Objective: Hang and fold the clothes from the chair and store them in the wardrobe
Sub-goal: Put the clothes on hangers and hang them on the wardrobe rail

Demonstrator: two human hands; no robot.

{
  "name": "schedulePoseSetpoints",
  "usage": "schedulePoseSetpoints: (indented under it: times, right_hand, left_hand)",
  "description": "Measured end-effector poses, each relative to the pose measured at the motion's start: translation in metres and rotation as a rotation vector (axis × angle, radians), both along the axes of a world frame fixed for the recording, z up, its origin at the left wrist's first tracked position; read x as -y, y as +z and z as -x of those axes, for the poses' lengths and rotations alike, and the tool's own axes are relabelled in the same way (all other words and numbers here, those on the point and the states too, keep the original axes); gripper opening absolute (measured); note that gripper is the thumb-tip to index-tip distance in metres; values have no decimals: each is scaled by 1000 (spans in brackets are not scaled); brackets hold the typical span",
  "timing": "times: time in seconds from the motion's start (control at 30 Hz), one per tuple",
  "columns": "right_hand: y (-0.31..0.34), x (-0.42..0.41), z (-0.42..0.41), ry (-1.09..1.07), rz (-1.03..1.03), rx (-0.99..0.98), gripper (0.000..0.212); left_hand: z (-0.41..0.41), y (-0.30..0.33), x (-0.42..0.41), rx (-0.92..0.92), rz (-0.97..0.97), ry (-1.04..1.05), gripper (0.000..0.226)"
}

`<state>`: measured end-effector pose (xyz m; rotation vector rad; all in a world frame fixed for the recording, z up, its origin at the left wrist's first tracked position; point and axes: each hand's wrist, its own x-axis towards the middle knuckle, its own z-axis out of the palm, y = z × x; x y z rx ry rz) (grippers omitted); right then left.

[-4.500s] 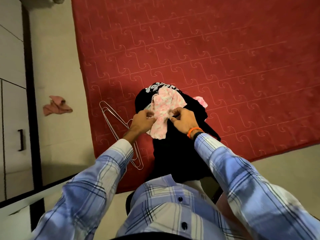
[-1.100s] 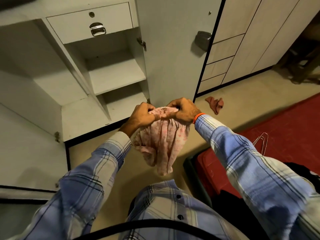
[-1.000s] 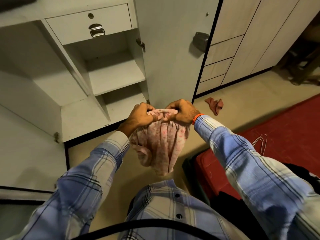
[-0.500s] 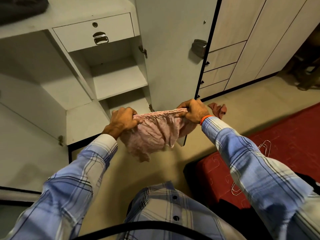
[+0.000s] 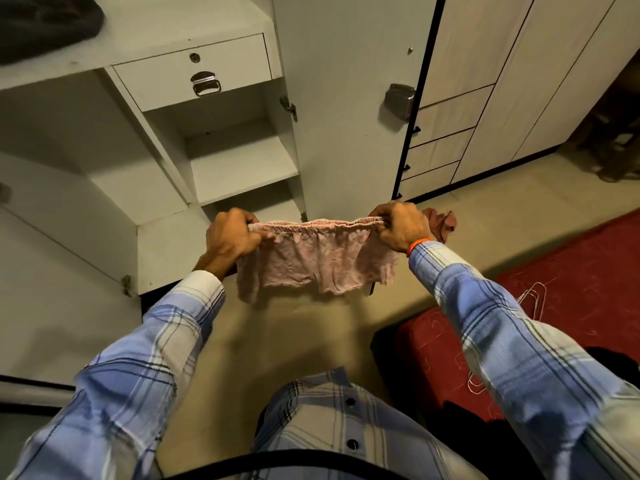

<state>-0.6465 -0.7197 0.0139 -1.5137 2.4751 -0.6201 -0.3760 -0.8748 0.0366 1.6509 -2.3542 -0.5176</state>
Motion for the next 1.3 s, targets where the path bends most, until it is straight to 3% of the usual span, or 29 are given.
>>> schedulePoseSetpoints:
  times: [0.17,0.37,0.47,0.6,0.73,0.93,1.07,1.3]
  right_hand:
    - [0,-2,1,-152,117,212,25]
    - [3,-7,1,-124,237,369,40]
    - [3,-10,1,-129,291,354,34]
    - [-1,-11,0,-177,341,364,29]
    - [0,-12,-2,-207,366,451,34]
    - [-2,-13,3,-278,406,608,36]
    - [-9,-14,8,-305,428,788,22]
    - [-4,-15,6,-221,458,925,23]
  left_hand:
    - [-5,-1,-1,-428,-146,137,29]
    - [-10,-8,2,-704,-249,324,36]
    - [-12,-10,1,-780,-316,360,39]
    - [-15,-12,-1,-795,-333,347,36]
    - [-22,-19,6,-771,-289,332,55]
    - [-15,-15,-3,-714,-211,303,39]
    - [-11,-13,-7,-707,-179,205,28]
    - [-9,-15,-6,-774,-274,185,25]
